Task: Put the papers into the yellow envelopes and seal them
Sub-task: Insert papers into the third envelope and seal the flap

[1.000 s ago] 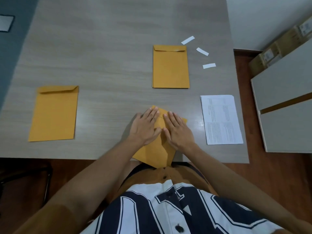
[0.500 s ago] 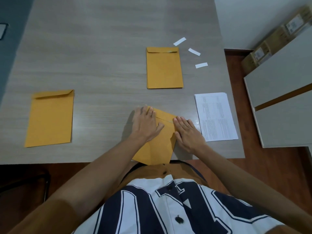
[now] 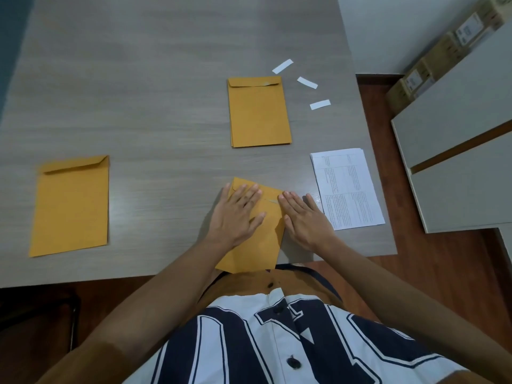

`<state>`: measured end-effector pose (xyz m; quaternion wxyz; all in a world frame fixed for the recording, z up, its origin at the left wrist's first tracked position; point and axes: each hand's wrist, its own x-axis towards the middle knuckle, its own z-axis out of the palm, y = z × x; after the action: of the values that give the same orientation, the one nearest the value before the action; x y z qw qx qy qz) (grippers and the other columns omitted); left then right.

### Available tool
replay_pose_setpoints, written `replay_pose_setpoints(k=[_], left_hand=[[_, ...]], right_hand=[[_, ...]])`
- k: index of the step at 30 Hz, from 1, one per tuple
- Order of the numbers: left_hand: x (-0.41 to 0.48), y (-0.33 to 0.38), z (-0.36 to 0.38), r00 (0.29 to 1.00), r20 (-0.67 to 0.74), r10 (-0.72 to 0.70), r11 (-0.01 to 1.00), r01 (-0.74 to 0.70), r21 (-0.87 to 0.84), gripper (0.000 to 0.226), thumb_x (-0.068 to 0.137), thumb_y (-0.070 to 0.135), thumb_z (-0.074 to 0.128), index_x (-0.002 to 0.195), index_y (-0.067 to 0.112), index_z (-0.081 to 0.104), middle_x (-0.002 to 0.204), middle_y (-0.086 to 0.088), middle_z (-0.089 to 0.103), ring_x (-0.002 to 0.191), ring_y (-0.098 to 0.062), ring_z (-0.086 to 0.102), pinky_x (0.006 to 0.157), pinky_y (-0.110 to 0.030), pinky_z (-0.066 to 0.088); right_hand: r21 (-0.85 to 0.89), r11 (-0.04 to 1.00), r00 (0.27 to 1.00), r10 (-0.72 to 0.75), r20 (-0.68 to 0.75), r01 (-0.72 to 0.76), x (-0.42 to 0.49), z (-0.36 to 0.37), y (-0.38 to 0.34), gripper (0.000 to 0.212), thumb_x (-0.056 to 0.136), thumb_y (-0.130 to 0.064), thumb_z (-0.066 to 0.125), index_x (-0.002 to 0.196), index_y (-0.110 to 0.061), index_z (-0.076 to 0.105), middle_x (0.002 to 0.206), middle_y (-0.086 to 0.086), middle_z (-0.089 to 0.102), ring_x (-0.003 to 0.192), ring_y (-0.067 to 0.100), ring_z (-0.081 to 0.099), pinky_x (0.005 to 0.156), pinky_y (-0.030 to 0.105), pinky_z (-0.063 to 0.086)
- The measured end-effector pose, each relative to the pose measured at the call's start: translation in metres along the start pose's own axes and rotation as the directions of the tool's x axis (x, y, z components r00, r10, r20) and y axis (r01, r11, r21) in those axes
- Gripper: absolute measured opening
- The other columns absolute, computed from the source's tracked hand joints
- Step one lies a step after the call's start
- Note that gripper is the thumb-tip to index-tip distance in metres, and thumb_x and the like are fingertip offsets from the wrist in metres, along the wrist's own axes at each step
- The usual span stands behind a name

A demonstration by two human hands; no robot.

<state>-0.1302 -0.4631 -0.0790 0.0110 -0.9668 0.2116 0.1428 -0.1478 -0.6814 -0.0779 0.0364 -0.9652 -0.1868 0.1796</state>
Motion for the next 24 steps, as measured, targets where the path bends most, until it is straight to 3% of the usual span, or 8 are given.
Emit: replay_pose_setpoints(k=[4, 11, 14, 16, 18, 20, 22, 24], left_hand=[[-0.005, -0.019, 0.005, 0.999, -0.006, -0.036, 0.999, 0.036, 0.006, 0.073, 0.091, 0.059, -0.009, 0.156, 0.028, 0.005, 0.163, 0.01, 0.004, 0.151, -0.017, 0.001, 0.12, -0.049, -0.005], [-0.008, -0.029, 0.012, 0.997, -0.014, -0.071, 0.997, 0.071, 0.021, 0.061, 0.101, 0.051, 0.015, 0.156, 0.026, 0.005, 0.163, 0.008, 0.005, 0.151, -0.024, 0.002, 0.12, -0.048, -0.007], [-0.006, -0.026, 0.008, 0.994, -0.046, -0.097, 0.995, 0.096, -0.005, 0.06, 0.099, 0.047, 0.019, 0.154, 0.021, 0.024, 0.16, 0.003, 0.024, 0.148, -0.03, 0.02, 0.121, -0.047, 0.002], [-0.001, -0.024, 0.001, 0.99, -0.106, -0.09, 0.996, 0.09, -0.008, 0.059, 0.096, 0.042, 0.023, 0.144, 0.018, 0.047, 0.149, -0.001, 0.046, 0.135, -0.033, 0.04, 0.119, -0.047, 0.019], [0.009, -0.024, -0.007, 0.986, -0.153, -0.068, 0.998, 0.069, -0.001, 0.044, 0.097, 0.036, 0.038, 0.126, 0.015, 0.064, 0.134, -0.003, 0.06, 0.121, -0.031, 0.05, 0.109, -0.043, 0.035], [0.021, -0.025, -0.018, 0.989, -0.127, -0.074, 0.997, 0.07, -0.039, 0.031, 0.098, 0.032, 0.049, 0.11, 0.012, 0.069, 0.119, -0.004, 0.064, 0.111, -0.028, 0.053, 0.097, -0.038, 0.04], [0.032, -0.027, -0.026, 0.99, -0.087, -0.11, 0.985, 0.097, -0.143, 0.026, 0.098, 0.029, 0.053, 0.111, 0.011, 0.064, 0.113, -0.007, 0.06, 0.107, -0.026, 0.052, 0.089, -0.036, 0.042], [0.04, -0.027, -0.031, 0.99, -0.053, -0.132, 0.968, 0.117, -0.224, 0.032, 0.095, 0.026, 0.06, 0.123, 0.011, 0.056, 0.116, -0.01, 0.052, 0.108, -0.026, 0.049, 0.083, -0.037, 0.047]], right_hand=[[-0.026, 1.0, 1.0, -0.003, 0.018, 0.004, 0.0, -0.001, 0.003, 0.07, 0.094, -0.042, -0.006, 0.156, -0.016, 0.01, 0.163, 0.001, 0.013, 0.151, 0.015, 0.006, 0.123, 0.042, -0.001], [-0.046, 0.999, 0.999, 0.015, 0.038, -0.013, 0.004, 0.0, 0.002, 0.073, 0.091, -0.042, -0.011, 0.156, -0.016, 0.011, 0.163, 0.001, 0.016, 0.151, 0.015, 0.008, 0.122, 0.048, -0.001], [-0.064, 0.998, 0.999, 0.029, 0.036, -0.026, 0.008, -0.016, -0.005, 0.068, 0.098, -0.041, -0.007, 0.154, -0.015, 0.022, 0.161, 0.002, 0.022, 0.15, 0.016, 0.017, 0.121, 0.05, 0.01], [-0.058, 0.998, 1.0, 0.015, -0.022, -0.016, 0.018, -0.027, -0.009, 0.051, 0.106, -0.035, 0.014, 0.14, -0.014, 0.046, 0.148, 0.006, 0.047, 0.138, 0.022, 0.042, 0.111, 0.045, 0.031], [-0.102, 0.995, 0.995, -0.001, -0.097, -0.008, 0.031, -0.033, -0.01, 0.039, 0.106, -0.032, 0.029, 0.105, -0.012, 0.063, 0.109, 0.009, 0.069, 0.099, 0.026, 0.066, 0.087, 0.039, 0.047], [-0.049, 0.996, 0.985, 0.06, -0.159, -0.068, 0.042, -0.038, -0.012, 0.04, 0.102, -0.034, 0.044, 0.075, -0.01, 0.061, 0.073, 0.009, 0.068, 0.066, 0.026, 0.061, 0.069, 0.036, 0.043], [-0.009, 0.993, 0.973, 0.111, -0.2, -0.115, 0.049, -0.039, -0.012, 0.032, 0.095, -0.027, 0.057, 0.071, -0.007, 0.064, 0.066, 0.009, 0.064, 0.062, 0.023, 0.05, 0.062, 0.034, 0.038], [0.104, 0.977, 0.962, 0.202, -0.182, -0.186, 0.056, -0.04, -0.01, 0.016, 0.091, -0.017, 0.06, 0.083, -0.005, 0.068, 0.077, 0.012, 0.064, 0.075, 0.023, 0.049, 0.065, 0.035, 0.043]])
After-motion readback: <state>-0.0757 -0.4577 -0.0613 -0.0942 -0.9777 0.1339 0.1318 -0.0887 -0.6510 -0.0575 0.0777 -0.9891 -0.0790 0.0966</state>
